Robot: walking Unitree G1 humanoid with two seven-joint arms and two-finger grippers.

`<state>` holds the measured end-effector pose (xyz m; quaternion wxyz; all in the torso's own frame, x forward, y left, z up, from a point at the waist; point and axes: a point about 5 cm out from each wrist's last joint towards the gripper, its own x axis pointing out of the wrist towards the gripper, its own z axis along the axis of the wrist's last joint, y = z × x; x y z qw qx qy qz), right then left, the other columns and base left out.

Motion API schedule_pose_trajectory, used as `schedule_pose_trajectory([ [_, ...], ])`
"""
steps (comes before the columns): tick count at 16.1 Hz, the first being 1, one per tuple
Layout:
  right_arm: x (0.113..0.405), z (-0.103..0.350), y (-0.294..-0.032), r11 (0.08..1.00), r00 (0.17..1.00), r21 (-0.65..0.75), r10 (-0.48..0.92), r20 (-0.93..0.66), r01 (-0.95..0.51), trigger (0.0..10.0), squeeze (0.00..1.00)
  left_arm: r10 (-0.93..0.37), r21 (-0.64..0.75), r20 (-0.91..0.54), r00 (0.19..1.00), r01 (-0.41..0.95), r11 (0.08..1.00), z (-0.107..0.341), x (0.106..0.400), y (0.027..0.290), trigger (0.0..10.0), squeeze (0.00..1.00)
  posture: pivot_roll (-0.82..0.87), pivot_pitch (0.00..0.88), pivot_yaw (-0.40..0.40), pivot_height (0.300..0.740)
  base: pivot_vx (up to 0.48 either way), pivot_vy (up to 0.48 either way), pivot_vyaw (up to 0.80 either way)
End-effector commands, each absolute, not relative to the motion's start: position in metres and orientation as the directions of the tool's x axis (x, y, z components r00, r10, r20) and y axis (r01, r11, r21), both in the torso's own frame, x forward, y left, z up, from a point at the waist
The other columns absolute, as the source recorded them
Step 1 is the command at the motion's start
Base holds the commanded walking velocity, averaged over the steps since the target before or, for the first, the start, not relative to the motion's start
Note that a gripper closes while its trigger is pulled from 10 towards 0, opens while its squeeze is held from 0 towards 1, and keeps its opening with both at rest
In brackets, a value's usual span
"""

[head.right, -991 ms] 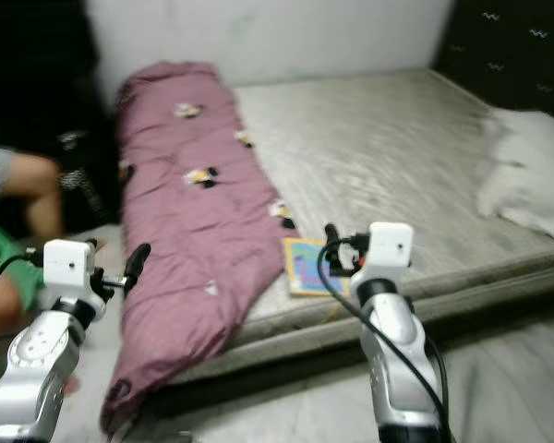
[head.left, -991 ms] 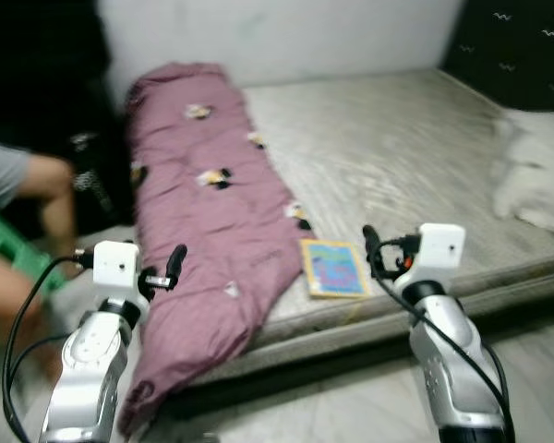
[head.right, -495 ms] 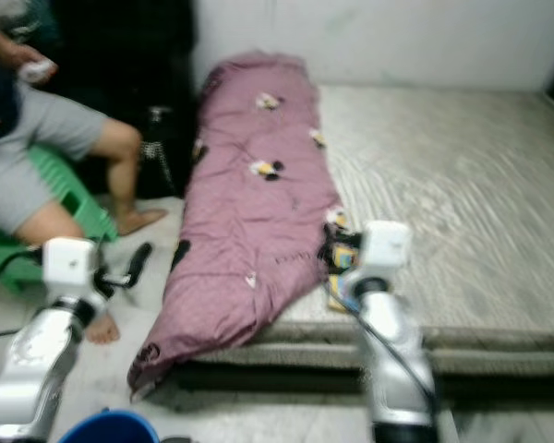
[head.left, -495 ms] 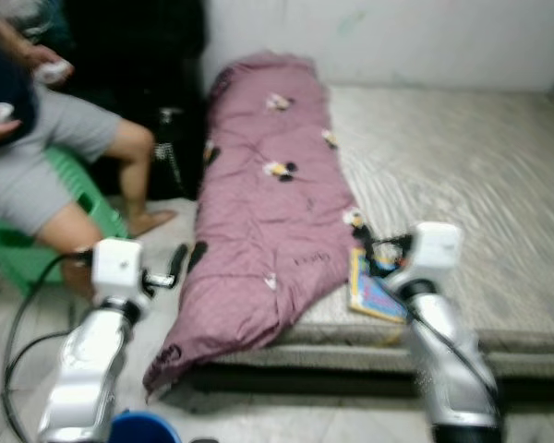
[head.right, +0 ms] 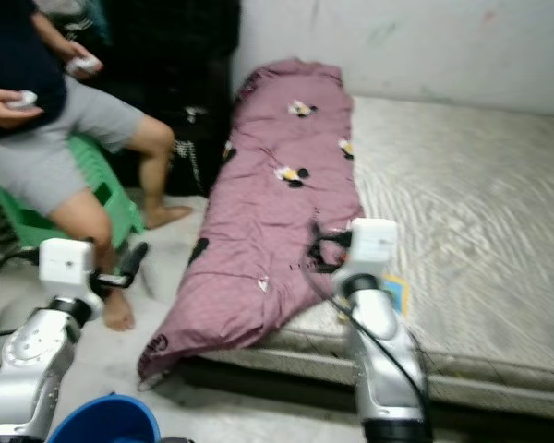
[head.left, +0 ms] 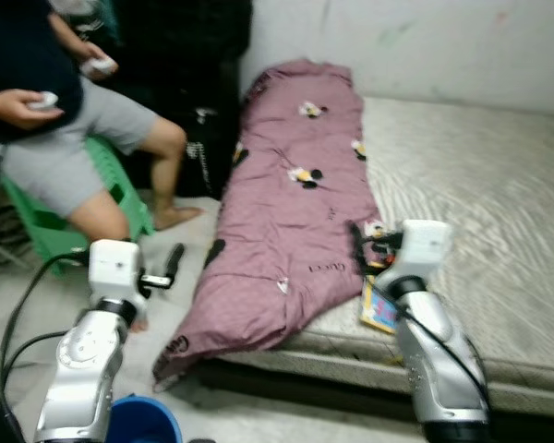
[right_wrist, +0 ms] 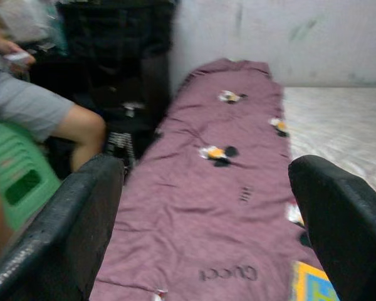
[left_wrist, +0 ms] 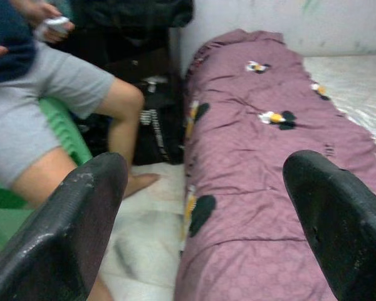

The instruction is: Clean up the room

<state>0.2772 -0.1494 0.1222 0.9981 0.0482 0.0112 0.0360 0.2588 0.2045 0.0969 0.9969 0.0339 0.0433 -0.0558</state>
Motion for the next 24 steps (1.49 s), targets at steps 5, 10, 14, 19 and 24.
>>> schedule_pose_trajectory([
  [5, 0.2750, 0.1211, -0.1641, 0.996, 1.000, 0.086, 0.005, -0.020, -0.003, 10.0, 0.00, -0.151, 0.064, -0.088, 0.985, 0.157, 0.985, 0.0959, 0.2633, 0.1957, 10.0, 0.00, -0.06, 0.000, -0.022, 0.740, 0.000, 0.000, 0.09],
  [10, 0.2765, 0.1220, -0.1650, 0.997, 1.000, 0.082, 0.002, -0.019, -0.001, 10.0, 0.00, -0.172, 0.049, -0.072, 0.983, 0.175, 0.983, 0.0965, 0.2607, 0.1915, 10.0, 0.00, -0.05, 0.000, -0.030, 0.740, 0.106, -0.048, 0.00],
  [14, 0.2772, 0.1220, -0.1651, 0.997, 1.000, 0.077, 0.008, -0.022, -0.007, 10.0, 0.00, -0.165, 0.045, -0.073, 0.984, 0.169, 0.985, 0.0956, 0.2602, 0.1918, 10.0, 0.00, -0.05, 0.000, -0.038, 0.740, 0.258, -0.292, 0.00],
  [19, 0.2764, 0.1210, -0.1659, 0.997, 1.000, 0.071, 0.006, -0.027, -0.004, 10.0, 0.00, -0.160, 0.040, -0.081, 0.984, 0.164, 0.986, 0.0939, 0.2606, 0.1922, 10.0, 0.00, -0.06, 0.000, -0.038, 0.740, 0.000, 0.000, 0.00],
  [24, 0.2764, 0.1209, -0.1657, 0.998, 1.000, 0.069, 0.005, -0.029, -0.003, 10.0, 0.00, -0.162, 0.046, -0.078, 0.984, 0.166, 0.985, 0.0942, 0.2609, 0.1922, 10.0, 0.00, -0.06, 0.000, -0.040, 0.740, 0.000, 0.000, 0.00],
])
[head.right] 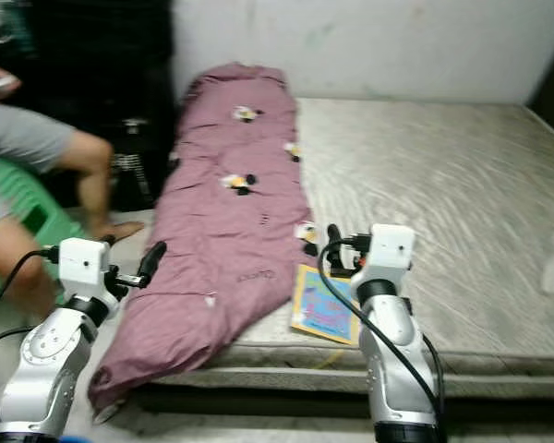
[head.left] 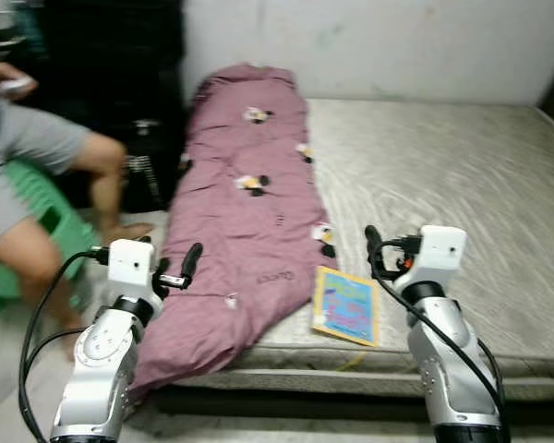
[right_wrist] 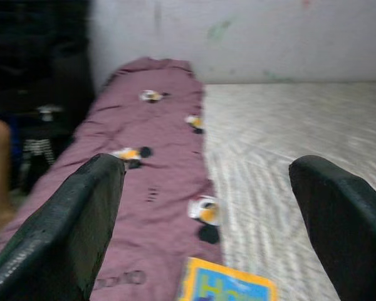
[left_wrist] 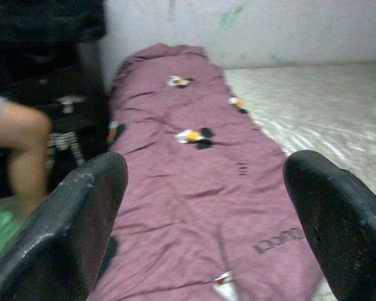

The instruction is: Clean up the room

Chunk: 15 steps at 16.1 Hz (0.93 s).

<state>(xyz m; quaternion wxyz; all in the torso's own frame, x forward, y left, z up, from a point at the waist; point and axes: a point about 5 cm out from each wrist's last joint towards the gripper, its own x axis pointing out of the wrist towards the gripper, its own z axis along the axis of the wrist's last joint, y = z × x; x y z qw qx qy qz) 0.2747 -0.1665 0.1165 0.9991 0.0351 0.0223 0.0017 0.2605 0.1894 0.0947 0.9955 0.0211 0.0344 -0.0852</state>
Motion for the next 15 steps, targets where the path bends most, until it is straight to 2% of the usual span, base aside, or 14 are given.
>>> schedule_pose_trajectory([
  [1, 0.2764, 0.1207, -0.1659, 0.998, 1.000, 0.068, 0.006, -0.029, -0.004, 10.0, 0.00, -0.164, 0.049, -0.077, 0.984, 0.168, 0.985, 0.0944, 0.2608, 0.1917, 10.0, 0.00, -0.06, 0.000, -0.039, 0.740, 0.000, 0.000, 0.00],
  [2, 0.2764, 0.1206, -0.1661, 0.998, 1.000, 0.069, 0.005, -0.029, -0.003, 10.0, 0.00, -0.166, 0.049, -0.076, 0.983, 0.170, 0.984, 0.0947, 0.2609, 0.1913, 10.0, 0.00, -0.06, 0.000, -0.039, 0.740, 0.000, 0.000, 0.00],
  [12, 0.2760, 0.1189, -0.1667, 0.998, 0.999, 0.061, 0.007, -0.035, -0.005, 10.0, 0.00, -0.170, 0.038, -0.071, 0.983, 0.172, 0.984, 0.0950, 0.2604, 0.1904, 10.0, 0.00, -0.06, 0.000, -0.040, 0.740, 0.000, -0.363, 0.00],
  [15, 0.2758, 0.1184, -0.1667, 0.998, 0.999, 0.060, 0.008, -0.037, -0.005, 10.0, 0.00, -0.162, 0.027, -0.072, 0.984, 0.165, 0.986, 0.0945, 0.2603, 0.1909, 10.0, 0.00, -0.06, 0.000, -0.040, 0.740, 0.000, 0.000, 0.00],
])
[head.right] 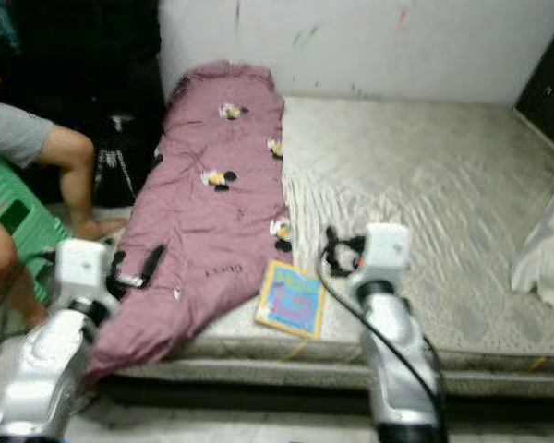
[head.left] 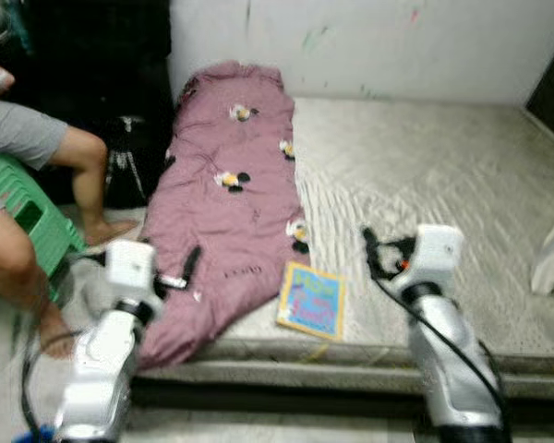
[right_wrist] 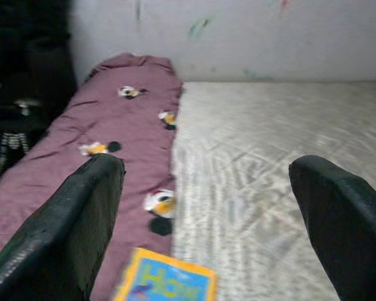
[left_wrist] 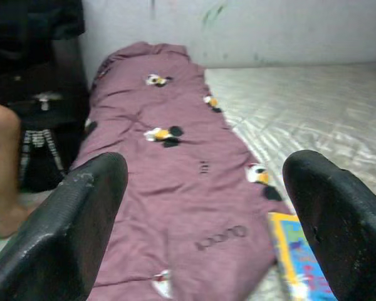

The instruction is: Clean up the room

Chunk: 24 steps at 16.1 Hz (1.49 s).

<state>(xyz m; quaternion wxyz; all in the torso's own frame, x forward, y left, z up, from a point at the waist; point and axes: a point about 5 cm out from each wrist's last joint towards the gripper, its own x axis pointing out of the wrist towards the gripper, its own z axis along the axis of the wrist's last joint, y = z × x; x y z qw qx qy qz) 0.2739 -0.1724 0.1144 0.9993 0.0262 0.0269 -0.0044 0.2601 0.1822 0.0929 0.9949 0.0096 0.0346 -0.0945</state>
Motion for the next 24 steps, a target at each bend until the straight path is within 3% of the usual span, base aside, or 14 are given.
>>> schedule_pose_trajectory([
  [1, 0.2757, 0.1184, -0.1666, 0.998, 0.999, 0.060, 0.008, -0.037, -0.005, 10.0, 0.00, -0.159, 0.015, -0.071, 0.985, 0.160, 0.987, 0.0943, 0.2602, 0.1912, 10.0, 0.00, -0.06, 0.000, -0.040, 0.740, 0.000, 0.000, 0.00],
  [7, 0.2773, 0.1183, -0.1666, 0.998, 0.999, 0.057, 0.013, -0.036, -0.011, 10.0, 0.00, -0.197, 0.023, -0.044, 0.979, 0.198, 0.980, 0.0976, 0.2595, 0.1883, 10.0, 0.00, -0.05, 0.000, -0.044, 0.740, 0.000, 0.000, 0.00],
  [19, 0.2787, 0.1188, -0.1663, 0.998, 0.999, 0.056, 0.014, -0.032, -0.012, 10.0, 0.00, -0.216, 0.020, -0.030, 0.976, 0.217, 0.976, 0.0990, 0.2592, 0.1874, 10.0, 0.00, -0.05, 0.000, -0.043, 0.740, 0.341, 0.000, 0.00],
  [24, 0.2788, 0.1187, -0.1668, 0.998, 0.999, 0.058, 0.009, -0.032, -0.007, 10.0, 0.00, -0.178, 0.035, -0.063, 0.982, 0.181, 0.983, 0.0953, 0.2612, 0.1894, 10.0, 0.00, -0.05, 0.000, -0.043, 0.740, 0.000, 0.000, 0.00],
])
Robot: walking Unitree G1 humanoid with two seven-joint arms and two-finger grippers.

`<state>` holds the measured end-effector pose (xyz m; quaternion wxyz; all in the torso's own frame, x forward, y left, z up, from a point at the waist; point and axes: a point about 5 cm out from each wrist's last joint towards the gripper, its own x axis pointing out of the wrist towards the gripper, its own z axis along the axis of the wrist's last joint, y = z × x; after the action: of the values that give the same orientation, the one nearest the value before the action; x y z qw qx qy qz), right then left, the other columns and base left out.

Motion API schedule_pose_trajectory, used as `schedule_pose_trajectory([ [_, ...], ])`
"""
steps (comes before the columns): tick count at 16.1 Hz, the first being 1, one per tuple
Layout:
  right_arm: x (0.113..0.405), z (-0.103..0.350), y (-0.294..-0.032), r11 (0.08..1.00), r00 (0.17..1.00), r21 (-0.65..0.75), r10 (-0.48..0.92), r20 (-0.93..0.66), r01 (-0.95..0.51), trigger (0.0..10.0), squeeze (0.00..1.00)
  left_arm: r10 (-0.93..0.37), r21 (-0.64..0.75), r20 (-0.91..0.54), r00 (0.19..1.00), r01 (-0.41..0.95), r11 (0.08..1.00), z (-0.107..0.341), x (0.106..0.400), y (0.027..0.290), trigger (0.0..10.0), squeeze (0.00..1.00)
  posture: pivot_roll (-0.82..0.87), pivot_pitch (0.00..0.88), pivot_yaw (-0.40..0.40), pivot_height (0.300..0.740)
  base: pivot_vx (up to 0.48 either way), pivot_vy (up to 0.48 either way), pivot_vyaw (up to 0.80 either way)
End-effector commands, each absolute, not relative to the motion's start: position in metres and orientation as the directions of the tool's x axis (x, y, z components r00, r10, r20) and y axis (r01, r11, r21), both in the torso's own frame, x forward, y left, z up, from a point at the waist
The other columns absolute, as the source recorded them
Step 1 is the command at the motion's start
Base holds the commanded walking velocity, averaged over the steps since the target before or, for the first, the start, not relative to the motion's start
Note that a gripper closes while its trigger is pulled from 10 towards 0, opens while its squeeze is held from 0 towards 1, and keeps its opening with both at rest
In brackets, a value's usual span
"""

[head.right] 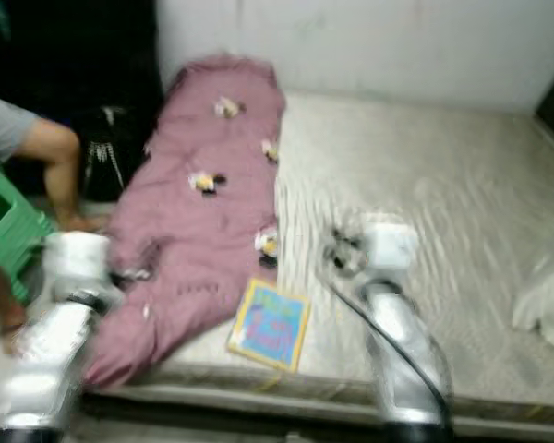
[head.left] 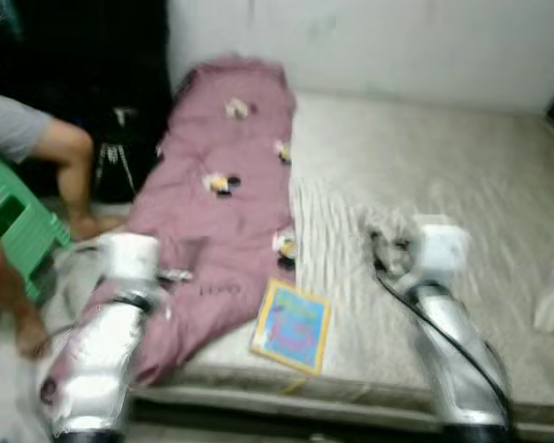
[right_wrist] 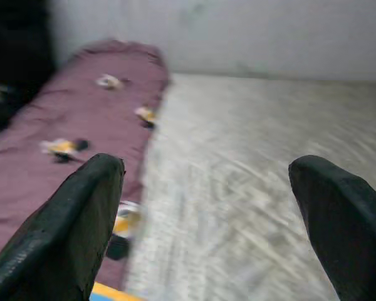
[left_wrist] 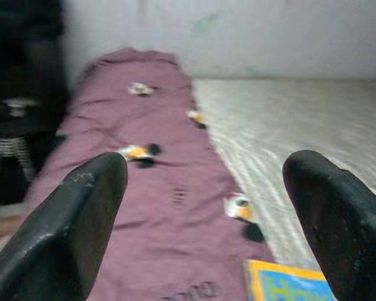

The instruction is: Clean up the room

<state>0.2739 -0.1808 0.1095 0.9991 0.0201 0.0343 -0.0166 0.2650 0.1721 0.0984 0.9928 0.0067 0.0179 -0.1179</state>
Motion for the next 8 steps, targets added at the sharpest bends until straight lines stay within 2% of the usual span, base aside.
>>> schedule_pose_trajectory([
  [1, 0.2787, 0.1188, -0.1668, 0.998, 1.000, 0.064, 0.007, -0.030, -0.005, 10.0, 0.00, -0.179, 0.038, -0.064, 0.982, 0.181, 0.983, 0.0953, 0.2612, 0.1898, 10.0, 0.00, -0.05, 0.000, -0.042, 0.740, 0.000, 0.000, 0.00],
  [5, 0.2786, 0.1175, -0.1675, 0.997, 0.999, 0.080, -0.003, -0.041, 0.006, 10.0, 0.00, -0.182, 0.045, -0.061, 0.981, 0.185, 0.982, 0.0959, 0.2611, 0.1895, 10.0, 0.00, -0.05, 0.000, -0.040, 0.740, 0.000, 0.000, 0.00],
  [8, 0.2787, 0.1169, -0.1687, 0.997, 0.999, 0.076, -0.007, -0.041, 0.010, 10.0, 0.00, -0.186, 0.046, -0.059, 0.981, 0.189, 0.981, 0.0960, 0.2615, 0.1887, 10.0, 0.00, -0.05, 0.000, -0.039, 0.740, 0.000, -0.335, -0.76],
])
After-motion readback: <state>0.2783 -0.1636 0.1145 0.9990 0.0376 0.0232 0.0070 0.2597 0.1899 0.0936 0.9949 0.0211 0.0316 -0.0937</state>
